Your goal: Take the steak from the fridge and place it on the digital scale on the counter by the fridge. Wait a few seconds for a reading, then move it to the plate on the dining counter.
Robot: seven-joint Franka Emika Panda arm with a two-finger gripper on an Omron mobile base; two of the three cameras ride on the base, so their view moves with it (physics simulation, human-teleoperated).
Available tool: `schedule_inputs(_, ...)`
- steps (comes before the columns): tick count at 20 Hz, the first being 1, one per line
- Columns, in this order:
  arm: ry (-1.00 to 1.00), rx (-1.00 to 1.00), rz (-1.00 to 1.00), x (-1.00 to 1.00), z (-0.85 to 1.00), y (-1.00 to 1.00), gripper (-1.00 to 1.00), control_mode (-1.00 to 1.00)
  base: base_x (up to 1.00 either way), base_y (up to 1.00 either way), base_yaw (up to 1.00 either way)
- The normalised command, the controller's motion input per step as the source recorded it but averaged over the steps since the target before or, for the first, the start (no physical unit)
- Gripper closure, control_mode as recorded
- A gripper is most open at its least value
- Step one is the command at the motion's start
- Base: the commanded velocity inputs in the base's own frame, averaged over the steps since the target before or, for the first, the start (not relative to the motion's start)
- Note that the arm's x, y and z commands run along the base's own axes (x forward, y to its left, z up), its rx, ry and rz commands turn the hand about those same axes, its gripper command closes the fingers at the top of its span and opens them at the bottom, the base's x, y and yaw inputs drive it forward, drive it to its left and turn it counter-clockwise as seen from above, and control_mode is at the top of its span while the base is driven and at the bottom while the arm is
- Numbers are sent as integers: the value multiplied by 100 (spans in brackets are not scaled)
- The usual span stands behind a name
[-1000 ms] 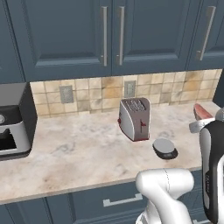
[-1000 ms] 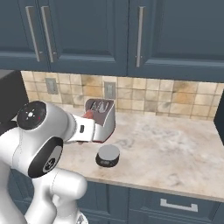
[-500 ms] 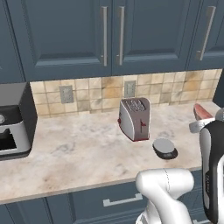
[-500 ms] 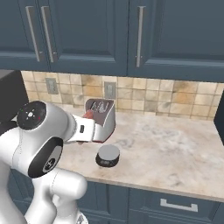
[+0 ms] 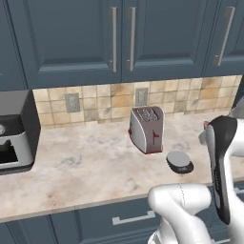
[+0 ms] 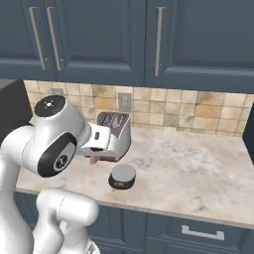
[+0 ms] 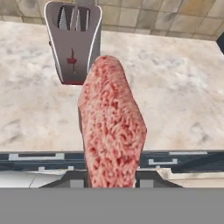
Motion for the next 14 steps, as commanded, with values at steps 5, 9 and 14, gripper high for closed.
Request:
schedule_inputs(5, 45, 0, 1, 17, -37, 1, 100, -100, 0, 0, 0)
schedule_inputs(9, 18, 5, 0, 15, -77, 0, 100, -100, 0, 0, 0)
schedule_inputs(14, 0, 18, 0, 2, -75, 0, 100, -100, 0, 0, 0)
